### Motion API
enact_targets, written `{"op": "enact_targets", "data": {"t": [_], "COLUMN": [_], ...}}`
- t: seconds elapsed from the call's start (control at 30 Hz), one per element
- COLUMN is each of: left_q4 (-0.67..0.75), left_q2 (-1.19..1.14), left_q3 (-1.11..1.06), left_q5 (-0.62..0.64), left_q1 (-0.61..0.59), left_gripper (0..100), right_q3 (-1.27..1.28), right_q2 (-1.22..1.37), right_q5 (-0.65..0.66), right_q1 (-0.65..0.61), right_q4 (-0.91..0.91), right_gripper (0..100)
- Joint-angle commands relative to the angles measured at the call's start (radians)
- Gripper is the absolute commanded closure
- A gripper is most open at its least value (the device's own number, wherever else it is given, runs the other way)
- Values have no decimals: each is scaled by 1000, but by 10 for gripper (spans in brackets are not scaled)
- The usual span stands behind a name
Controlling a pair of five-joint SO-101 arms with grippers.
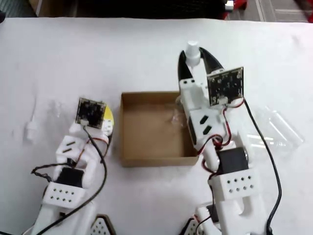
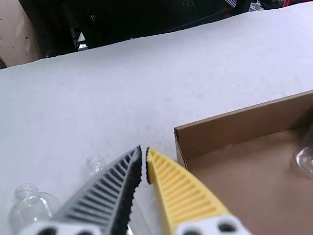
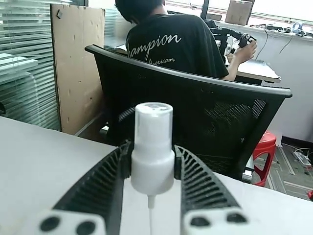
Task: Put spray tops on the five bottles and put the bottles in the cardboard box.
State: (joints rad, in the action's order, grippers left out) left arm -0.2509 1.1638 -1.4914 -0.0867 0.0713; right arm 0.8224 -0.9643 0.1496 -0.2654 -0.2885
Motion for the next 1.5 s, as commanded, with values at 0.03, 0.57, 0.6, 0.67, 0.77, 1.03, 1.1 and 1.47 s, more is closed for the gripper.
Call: {"op": "enact_targets", "data": {"t": [0.03, 0.57, 0.6, 0.67, 0.77, 1.03, 1.1, 1.47], "left_q4": [34, 34, 34, 34, 34, 34, 35, 35], "left_q2": [25, 25, 25, 25, 25, 25, 25, 25], "left_q3": [15, 17, 17, 17, 18, 18, 18, 18], "left_q5": [-9, -9, -9, -9, -9, -9, -9, -9], "left_q1": [15, 15, 15, 15, 15, 15, 15, 15], "left_gripper": [976, 976, 976, 976, 976, 975, 975, 975], "right_q3": [38, 86, 83, 78, 71, 52, 54, 52], "right_q2": [-8, -10, -7, 18, 50, -16, -44, -62], "right_q5": [0, 0, 0, 0, 0, -5, -3, -2], "right_q1": [38, 35, 33, 30, 31, 28, 28, 35], "right_q4": [87, 191, 191, 196, 197, 143, 137, 142], "right_gripper": [982, 982, 982, 982, 982, 982, 982, 982]}}
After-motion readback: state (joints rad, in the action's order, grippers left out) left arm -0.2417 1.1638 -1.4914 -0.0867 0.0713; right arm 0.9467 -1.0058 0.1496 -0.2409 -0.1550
